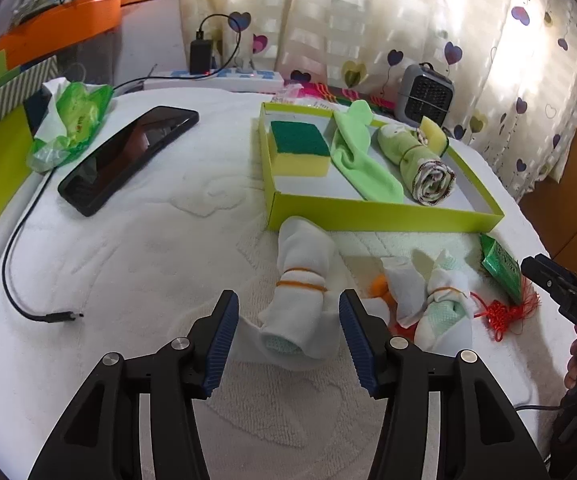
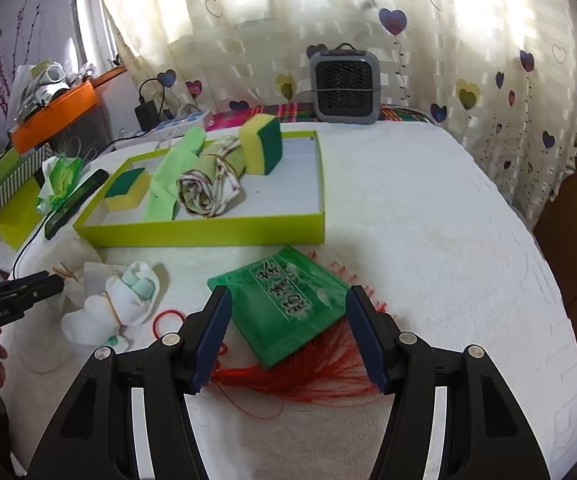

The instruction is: Organize soft objects

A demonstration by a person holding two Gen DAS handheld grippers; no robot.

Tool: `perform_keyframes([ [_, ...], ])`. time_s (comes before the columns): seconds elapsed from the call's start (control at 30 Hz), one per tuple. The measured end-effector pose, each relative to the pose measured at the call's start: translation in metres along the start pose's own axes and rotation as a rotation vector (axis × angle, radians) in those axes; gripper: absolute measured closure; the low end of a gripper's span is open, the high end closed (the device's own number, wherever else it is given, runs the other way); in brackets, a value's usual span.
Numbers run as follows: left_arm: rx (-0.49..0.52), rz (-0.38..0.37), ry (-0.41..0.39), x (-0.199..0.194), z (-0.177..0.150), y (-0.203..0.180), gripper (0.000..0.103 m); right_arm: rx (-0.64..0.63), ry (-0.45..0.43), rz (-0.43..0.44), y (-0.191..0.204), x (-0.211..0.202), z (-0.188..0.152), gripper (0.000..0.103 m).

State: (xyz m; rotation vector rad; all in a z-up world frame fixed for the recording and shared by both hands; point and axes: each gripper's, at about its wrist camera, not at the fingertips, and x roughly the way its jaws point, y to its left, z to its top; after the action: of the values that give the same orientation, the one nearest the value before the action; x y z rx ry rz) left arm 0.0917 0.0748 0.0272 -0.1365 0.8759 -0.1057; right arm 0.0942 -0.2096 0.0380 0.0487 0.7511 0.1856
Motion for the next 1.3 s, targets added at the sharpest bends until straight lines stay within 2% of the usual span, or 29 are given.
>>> perform_keyframes([
  [0.67,0.008,0.037,0.040,0.021,0.013,0.000,0.051,-0.073,0.047,0.010,0.014,0.019,0.007,0.043],
  [1.3,-0.029,0.047,0.021,0.023,0.012,0.010,0.052,-0.168,0.121,-0.022,0.027,0.042,0.008,0.043],
])
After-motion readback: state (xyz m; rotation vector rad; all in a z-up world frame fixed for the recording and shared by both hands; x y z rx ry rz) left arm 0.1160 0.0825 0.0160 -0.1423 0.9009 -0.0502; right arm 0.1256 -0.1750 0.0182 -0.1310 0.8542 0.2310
